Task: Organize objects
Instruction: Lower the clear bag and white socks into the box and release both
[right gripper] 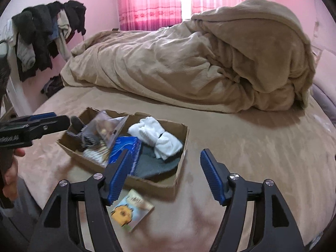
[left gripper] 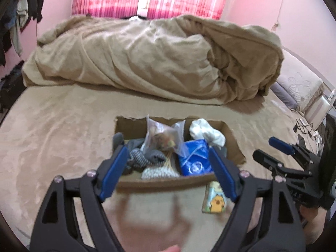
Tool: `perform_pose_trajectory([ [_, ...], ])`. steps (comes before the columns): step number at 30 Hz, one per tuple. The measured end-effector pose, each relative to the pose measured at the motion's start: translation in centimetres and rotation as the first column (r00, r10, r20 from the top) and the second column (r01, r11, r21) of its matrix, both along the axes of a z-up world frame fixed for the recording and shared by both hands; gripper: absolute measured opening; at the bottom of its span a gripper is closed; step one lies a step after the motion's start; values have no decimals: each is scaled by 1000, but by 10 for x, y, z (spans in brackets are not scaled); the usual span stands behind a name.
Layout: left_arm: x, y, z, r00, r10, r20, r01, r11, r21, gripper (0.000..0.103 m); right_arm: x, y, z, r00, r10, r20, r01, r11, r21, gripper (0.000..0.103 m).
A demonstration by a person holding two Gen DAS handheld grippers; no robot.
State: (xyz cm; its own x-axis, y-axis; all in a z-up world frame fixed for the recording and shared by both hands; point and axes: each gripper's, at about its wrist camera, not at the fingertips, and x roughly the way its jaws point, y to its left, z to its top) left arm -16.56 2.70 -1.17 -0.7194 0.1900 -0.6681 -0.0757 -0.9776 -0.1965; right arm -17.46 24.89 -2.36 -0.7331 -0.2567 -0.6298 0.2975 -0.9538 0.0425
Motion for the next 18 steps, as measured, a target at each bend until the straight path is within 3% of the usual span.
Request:
perform_pose_trajectory([
  [9,72,-12,27,998,16,-60,-17,1000,-17,82,46,3,16,999,-29,17,30,999,-41,76],
  [18,114,-26,15,998,47,-46,-49,998,-41,84,94,-3,32,999,-32,17,33,998,-50,81],
])
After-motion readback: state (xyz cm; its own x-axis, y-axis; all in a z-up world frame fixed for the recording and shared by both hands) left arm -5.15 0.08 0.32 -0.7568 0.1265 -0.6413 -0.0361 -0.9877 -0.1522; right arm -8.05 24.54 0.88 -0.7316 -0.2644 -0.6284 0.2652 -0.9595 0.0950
